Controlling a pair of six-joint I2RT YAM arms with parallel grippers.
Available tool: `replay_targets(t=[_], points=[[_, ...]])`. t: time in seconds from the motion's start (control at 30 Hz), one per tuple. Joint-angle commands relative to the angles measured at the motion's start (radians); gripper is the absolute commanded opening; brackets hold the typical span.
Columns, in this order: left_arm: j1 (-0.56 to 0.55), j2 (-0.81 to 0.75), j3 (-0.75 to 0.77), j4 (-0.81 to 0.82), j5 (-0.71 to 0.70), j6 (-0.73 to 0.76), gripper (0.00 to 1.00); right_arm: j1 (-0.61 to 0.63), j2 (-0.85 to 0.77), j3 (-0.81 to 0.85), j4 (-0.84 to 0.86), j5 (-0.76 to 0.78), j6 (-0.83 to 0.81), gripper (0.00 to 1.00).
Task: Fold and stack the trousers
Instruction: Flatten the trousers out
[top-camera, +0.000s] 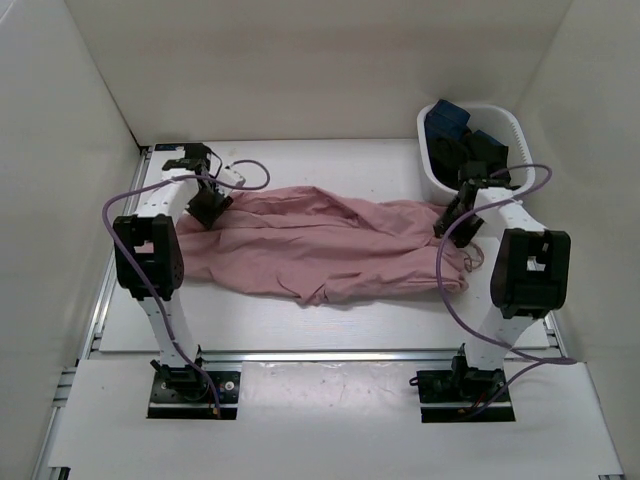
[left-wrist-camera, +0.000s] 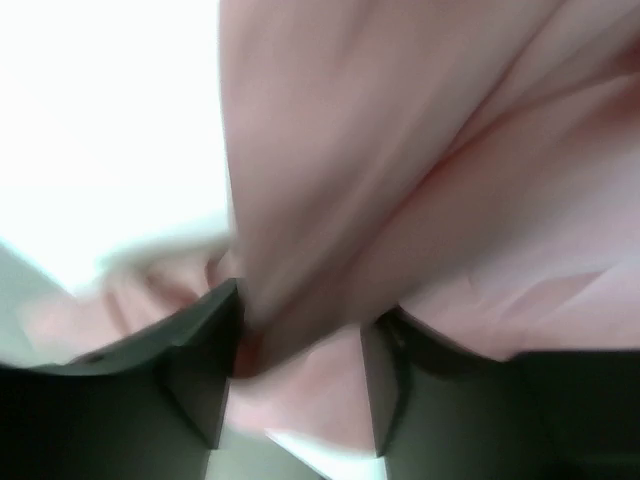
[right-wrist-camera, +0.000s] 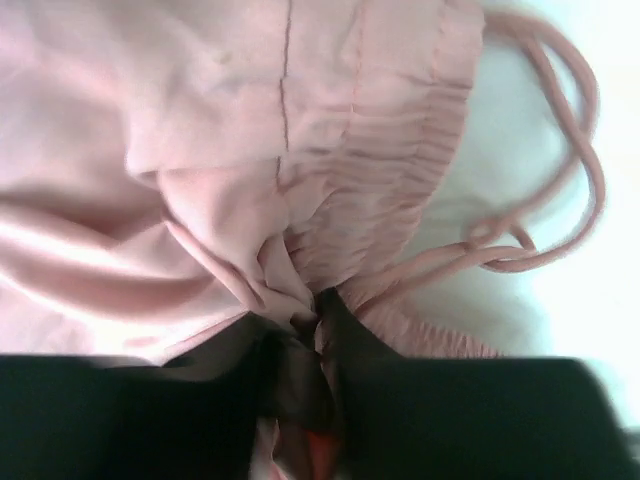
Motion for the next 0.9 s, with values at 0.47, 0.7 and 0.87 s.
replay_targets(t=[0.47, 0.7, 0.87], points=[[0.364, -0.328, -0.118, -0.020, 0.103, -0.298, 1.00, 0.037, -0.379, -0.127, -0.159, 0.292, 0.163, 0.99], [0.565, -0.364, -0.330, 0.116, 0.188, -0.384, 1.00, 0.007, -0.488, -0.388, -0.032, 0.146, 0.331, 0.98], [0.609, -0.144, -0.238, 0.143, 0.242, -0.438, 1.00, -0.012, -0.449, -0.430, 0.094, 0.106, 0.352, 0.98]])
